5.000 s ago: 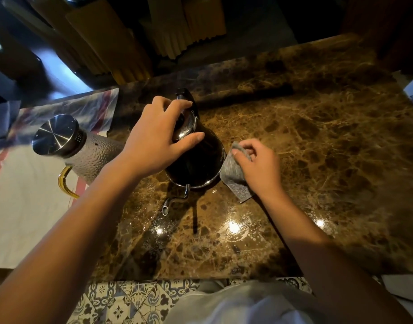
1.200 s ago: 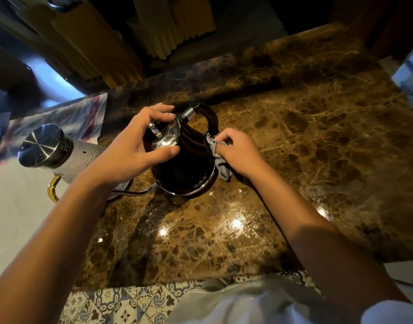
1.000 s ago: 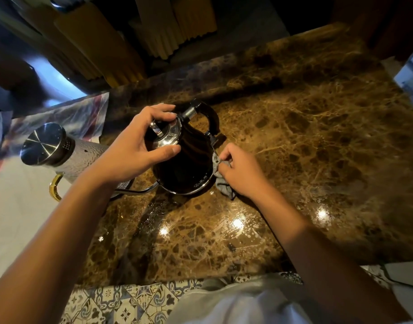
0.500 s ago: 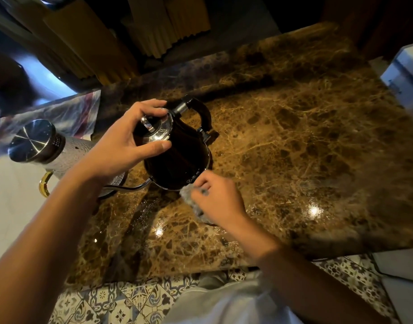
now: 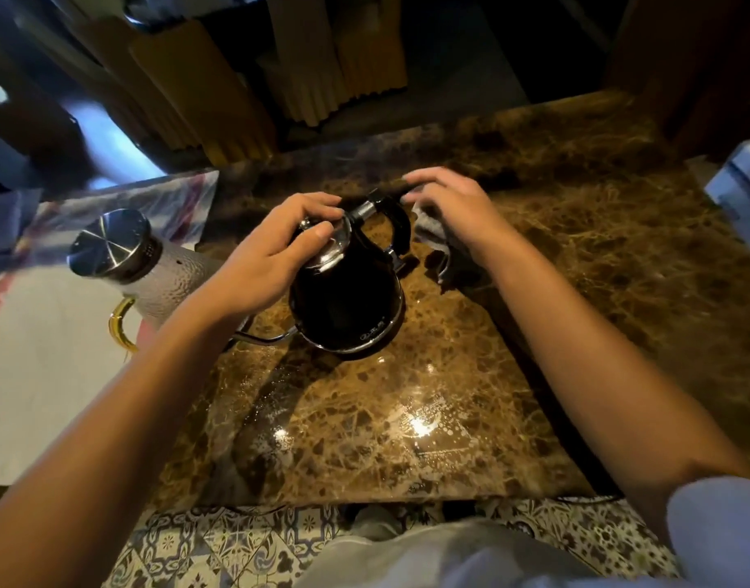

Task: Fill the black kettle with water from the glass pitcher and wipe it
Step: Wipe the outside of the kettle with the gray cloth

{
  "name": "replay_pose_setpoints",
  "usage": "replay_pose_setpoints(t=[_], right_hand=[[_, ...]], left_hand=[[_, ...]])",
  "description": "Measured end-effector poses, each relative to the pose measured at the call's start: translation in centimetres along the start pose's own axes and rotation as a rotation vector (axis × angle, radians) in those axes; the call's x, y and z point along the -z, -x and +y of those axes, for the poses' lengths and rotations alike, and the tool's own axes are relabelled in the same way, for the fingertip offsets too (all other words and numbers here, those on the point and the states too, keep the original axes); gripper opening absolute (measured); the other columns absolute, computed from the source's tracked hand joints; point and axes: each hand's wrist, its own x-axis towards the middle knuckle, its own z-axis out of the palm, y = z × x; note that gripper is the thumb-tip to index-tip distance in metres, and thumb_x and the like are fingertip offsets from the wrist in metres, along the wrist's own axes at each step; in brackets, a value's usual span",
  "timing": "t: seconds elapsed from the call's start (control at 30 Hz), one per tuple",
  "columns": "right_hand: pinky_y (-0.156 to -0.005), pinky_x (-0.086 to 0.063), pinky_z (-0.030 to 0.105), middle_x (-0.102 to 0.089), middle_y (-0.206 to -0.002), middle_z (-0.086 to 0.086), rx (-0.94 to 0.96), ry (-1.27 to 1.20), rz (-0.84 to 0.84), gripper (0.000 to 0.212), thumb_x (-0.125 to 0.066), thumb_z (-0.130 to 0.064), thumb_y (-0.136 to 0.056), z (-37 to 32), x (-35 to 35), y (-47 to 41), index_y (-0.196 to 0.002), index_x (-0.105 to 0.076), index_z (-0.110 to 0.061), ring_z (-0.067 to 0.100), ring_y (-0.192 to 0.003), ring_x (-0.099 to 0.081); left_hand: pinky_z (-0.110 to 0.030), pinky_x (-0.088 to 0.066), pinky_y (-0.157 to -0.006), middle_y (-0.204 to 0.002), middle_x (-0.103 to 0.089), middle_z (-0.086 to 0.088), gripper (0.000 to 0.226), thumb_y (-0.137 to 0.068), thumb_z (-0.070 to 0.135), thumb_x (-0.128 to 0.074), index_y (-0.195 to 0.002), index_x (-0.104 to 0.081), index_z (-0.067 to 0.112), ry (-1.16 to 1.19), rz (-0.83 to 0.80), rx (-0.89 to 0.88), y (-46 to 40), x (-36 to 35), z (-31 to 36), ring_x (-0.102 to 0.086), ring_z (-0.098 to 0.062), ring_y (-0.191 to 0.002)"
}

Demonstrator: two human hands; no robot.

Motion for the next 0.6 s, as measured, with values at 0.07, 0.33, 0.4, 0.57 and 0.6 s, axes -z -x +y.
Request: replay_pose_setpoints(t=[0.07, 0.33, 0.4, 0.57, 0.6], right_hand=[[-0.068, -0.046, 0.005, -0.076, -0.100, -0.012, 0.037, 0.100, -0.114, 0.028, -0.059, -0.013, -0.094, -0.2, -0.9, -0.5, -0.107, -0.079, -0.026, -0.010, -0.085, -0.065], [-0.078, -0.048, 0.008, -0.070, -0.097, -0.015, 0.211, 0.149, -0.087, 0.028, -0.083, -0.014, -0.087, 2.7, 0.1, 2.2, -0.109, -0.071, -0.026, -0.016, -0.079, -0.065], [-0.072, -0.048, 0.005, -0.070, -0.092, -0.021, 0.227, 0.135, -0.065, 0.029, -0.085, -0.014, -0.085, 3.3, 0.2, 4.0, -0.103, -0.071, -0.030, -0.017, -0.074, -0.064], [-0.085, -0.057, 0.021, -0.078, -0.101, -0.020, 0.230, 0.128, -0.157, 0.032, -0.086, -0.019, -0.084, 4.1, -0.1, 7.9, -0.109, -0.076, -0.036, -0.001, -0.094, -0.074], [-0.088, -0.058, 0.024, -0.077, -0.104, -0.018, 0.236, 0.150, -0.172, 0.031, -0.086, -0.022, -0.085, 4.1, -0.4, 8.3, -0.109, -0.075, -0.039, 0.004, -0.099, -0.074]], left_hand=[[-0.052, -0.038, -0.116, -0.150, -0.049, 0.013, 0.033, -0.104, 0.041, -0.046, -0.133, -0.056, 0.028, -0.058, 0.001, 0.004, 0.0, 0.0, 0.1, -0.043, -0.011, -0.142], [-0.029, -0.039, -0.106, -0.143, -0.060, 0.001, 0.044, -0.106, 0.034, -0.051, -0.148, -0.051, 0.020, -0.435, 0.292, -0.089, 0.9, -0.7, 0.0, -0.051, -0.015, -0.133], [-0.029, -0.040, -0.105, -0.140, -0.062, 0.000, 0.044, -0.106, 0.035, -0.053, -0.148, -0.053, 0.021, -0.486, 0.318, -0.119, 0.7, -0.5, -0.4, -0.053, -0.017, -0.131], [-0.046, -0.052, -0.100, -0.135, -0.066, -0.003, 0.041, -0.104, 0.029, -0.057, -0.145, -0.057, 0.023, -0.520, 0.359, -0.185, -0.2, -0.1, -0.5, -0.061, -0.023, -0.124], [-0.047, -0.053, -0.099, -0.134, -0.067, -0.003, 0.040, -0.104, 0.026, -0.058, -0.144, -0.058, 0.022, -0.508, 0.375, -0.191, -0.4, -0.1, -0.4, -0.062, -0.023, -0.122]])
